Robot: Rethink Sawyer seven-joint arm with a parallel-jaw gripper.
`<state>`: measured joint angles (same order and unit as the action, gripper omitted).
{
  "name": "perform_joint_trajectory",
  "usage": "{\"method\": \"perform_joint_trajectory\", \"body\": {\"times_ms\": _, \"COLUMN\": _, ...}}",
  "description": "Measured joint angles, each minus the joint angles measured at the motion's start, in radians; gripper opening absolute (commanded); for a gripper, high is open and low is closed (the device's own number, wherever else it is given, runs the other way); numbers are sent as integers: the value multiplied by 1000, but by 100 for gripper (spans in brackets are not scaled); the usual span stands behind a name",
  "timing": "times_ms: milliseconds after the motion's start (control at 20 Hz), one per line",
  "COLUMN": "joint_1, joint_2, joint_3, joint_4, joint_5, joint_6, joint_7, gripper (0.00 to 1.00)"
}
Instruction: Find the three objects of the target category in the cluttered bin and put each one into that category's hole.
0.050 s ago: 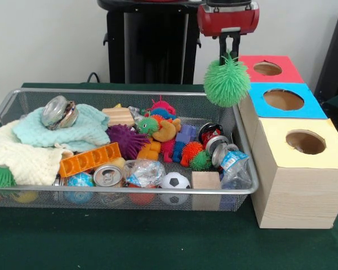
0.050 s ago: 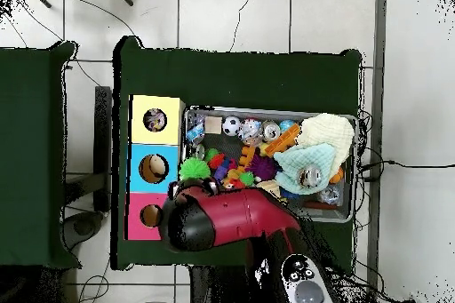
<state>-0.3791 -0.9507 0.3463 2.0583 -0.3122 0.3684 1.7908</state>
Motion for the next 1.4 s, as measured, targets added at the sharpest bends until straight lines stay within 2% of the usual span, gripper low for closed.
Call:
{"method": "perform_joint_trajectory", "body": {"times_ms": 650, "joint_1": -9, "joint_2": -18, "joint_3": -11, "joint_4": 115, "joint_5": -2, "joint_6": 0, "joint_7": 0, "gripper": 0}}
{"method": "perform_joint_trajectory", "body": {"times_ms": 700, "joint_1": -3, "joint_2": -18, "joint_3": -22, "joint_4": 122, "joint_5": -2, "joint_6": -2, "joint_7": 0, "gripper": 100}}
{"method": "perform_joint_trajectory", "body": {"times_ms": 1000, "joint_1": 22, "joint_2": -18, "joint_3": -59, "joint_4": 136, "joint_5": -2, "joint_6": -49, "joint_7": 0, "gripper": 100}}
{"method": "perform_joint_trajectory", "body": {"times_ms": 1400, "joint_1": 71, "joint_2": -4, "joint_3": -113, "joint_4": 145, "joint_5": -2, "joint_6": -161, "joint_7": 0, "gripper": 100}}
